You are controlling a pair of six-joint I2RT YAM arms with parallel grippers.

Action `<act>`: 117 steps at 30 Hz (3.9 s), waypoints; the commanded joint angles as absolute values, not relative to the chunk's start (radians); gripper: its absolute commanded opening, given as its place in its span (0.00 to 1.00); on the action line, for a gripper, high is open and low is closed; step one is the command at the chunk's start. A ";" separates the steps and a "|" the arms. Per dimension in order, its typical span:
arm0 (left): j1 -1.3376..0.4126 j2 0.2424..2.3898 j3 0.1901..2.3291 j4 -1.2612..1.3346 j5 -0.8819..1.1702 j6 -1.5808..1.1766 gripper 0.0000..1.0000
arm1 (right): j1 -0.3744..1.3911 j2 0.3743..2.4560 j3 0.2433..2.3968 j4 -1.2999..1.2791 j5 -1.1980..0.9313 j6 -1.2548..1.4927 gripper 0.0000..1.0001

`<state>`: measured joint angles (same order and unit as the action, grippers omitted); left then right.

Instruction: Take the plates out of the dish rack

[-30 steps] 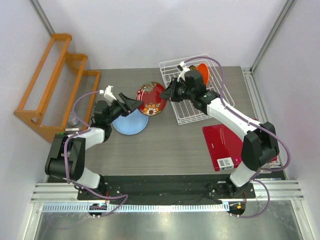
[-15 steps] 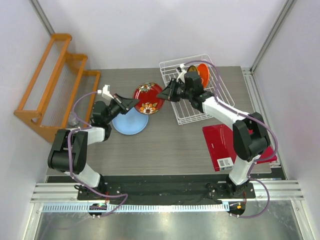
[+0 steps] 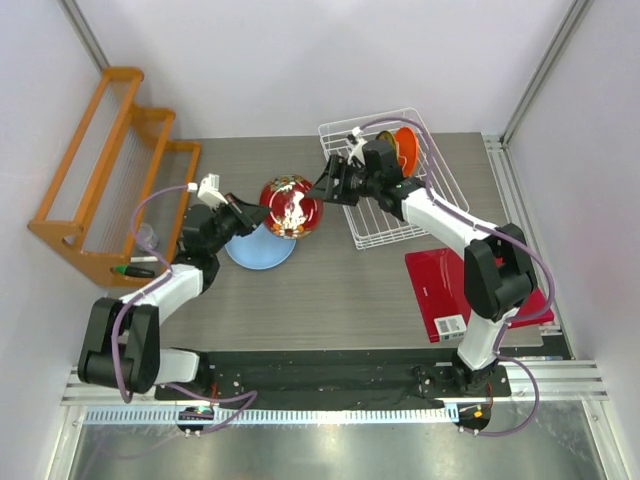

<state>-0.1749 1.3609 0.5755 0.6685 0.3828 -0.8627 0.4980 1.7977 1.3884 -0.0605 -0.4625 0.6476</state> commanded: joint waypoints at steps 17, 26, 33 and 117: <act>-0.158 1.252 0.611 0.262 -0.034 -0.614 0.00 | 0.342 1.743 1.620 -0.322 -0.253 0.422 0.68; -0.156 1.354 0.627 0.295 -0.067 -0.600 0.00 | 0.281 1.860 1.752 -0.406 -0.123 0.351 0.68; -0.158 1.379 0.629 0.299 -0.084 -0.580 0.24 | 0.268 2.018 1.920 -0.506 0.096 0.266 0.68; -0.179 1.393 0.673 0.690 0.571 -0.867 0.98 | 0.485 1.652 1.470 -0.137 -0.302 0.586 0.01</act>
<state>-0.1669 1.3540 0.6849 0.5232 0.4969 -0.7902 0.4706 1.7016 1.4929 -0.3447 -0.1501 0.4686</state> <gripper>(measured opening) 0.993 0.117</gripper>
